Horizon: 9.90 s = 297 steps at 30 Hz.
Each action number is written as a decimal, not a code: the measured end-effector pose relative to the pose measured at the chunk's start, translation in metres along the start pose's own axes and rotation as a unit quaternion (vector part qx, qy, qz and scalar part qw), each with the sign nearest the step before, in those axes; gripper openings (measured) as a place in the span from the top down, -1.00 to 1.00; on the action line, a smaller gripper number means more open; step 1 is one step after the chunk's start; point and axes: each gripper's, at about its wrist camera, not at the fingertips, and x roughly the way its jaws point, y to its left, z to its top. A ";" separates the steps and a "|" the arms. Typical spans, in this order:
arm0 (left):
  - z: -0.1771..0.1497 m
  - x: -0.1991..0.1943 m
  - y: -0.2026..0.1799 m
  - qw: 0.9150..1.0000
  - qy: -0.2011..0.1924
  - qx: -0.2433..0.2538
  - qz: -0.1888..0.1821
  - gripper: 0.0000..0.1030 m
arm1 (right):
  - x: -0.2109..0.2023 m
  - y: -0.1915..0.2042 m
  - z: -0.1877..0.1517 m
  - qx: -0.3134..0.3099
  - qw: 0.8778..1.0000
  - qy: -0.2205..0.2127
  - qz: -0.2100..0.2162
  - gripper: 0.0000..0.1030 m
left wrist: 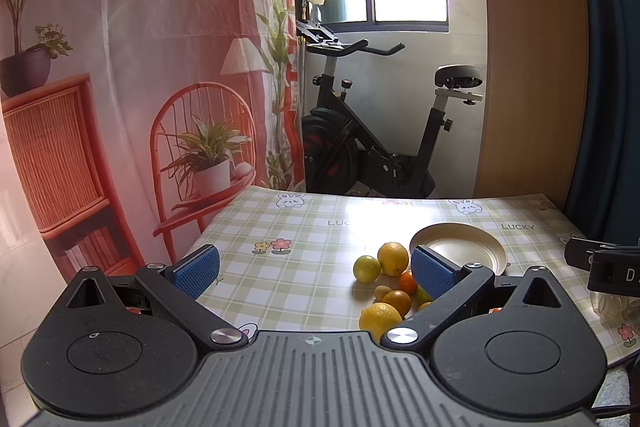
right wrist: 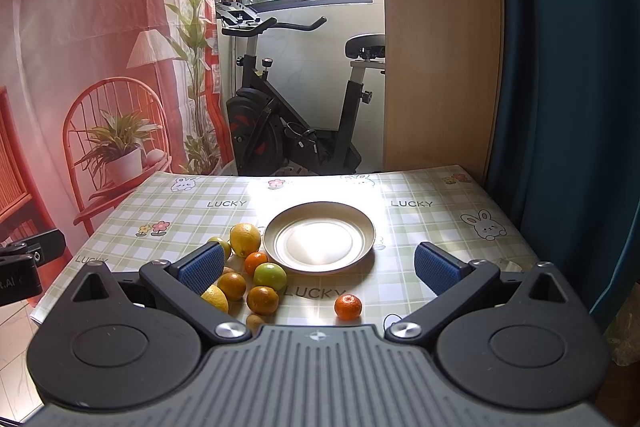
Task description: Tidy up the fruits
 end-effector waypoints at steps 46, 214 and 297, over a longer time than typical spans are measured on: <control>-0.004 0.002 -0.002 1.000 0.003 0.000 -0.004 -1.00 | -0.001 0.000 0.000 0.002 1.000 0.002 0.002 -1.00; -0.090 0.228 -0.024 0.953 0.215 -0.062 -0.205 -0.23 | 0.227 0.066 -0.091 -0.099 0.953 0.133 0.253 -0.08; 0.002 0.392 -0.140 0.937 0.234 0.051 -0.254 -0.14 | 0.360 -0.011 -0.006 -0.003 0.972 0.142 0.185 -0.04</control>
